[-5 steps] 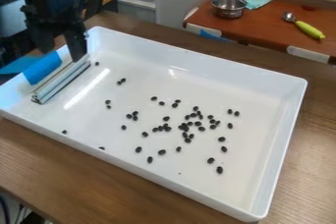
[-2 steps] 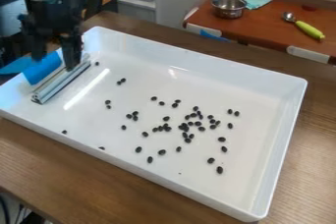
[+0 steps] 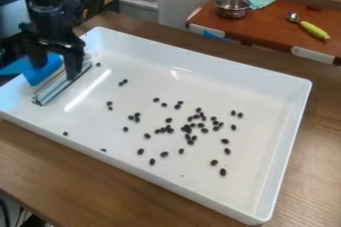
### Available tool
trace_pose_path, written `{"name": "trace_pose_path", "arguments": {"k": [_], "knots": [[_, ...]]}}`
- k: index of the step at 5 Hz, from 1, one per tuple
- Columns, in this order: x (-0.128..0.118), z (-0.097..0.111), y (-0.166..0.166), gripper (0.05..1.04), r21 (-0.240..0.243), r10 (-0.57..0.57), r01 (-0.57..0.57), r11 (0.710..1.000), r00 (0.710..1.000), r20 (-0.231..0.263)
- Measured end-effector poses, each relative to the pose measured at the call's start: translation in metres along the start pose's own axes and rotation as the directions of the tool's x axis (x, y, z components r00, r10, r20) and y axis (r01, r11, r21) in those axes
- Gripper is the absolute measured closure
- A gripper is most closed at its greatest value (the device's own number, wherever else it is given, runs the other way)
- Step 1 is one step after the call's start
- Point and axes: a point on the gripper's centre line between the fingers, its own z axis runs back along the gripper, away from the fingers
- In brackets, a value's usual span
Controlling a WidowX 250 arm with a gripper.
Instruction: Sweep into pile
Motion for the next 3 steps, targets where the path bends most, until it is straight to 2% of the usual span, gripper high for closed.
{"name": "trace_pose_path", "arguments": {"k": [1,2,3], "knots": [[0.002,-0.002,0.002,0.082,0.018,-0.014,0.014,1.000,1.000,0.018],[-0.011,-0.014,0.000,0.083,0.029,-0.042,0.042,0.999,0.999,-0.008],[-0.017,-0.020,0.000,0.115,0.038,-0.072,0.072,0.997,0.997,-0.013]]}}
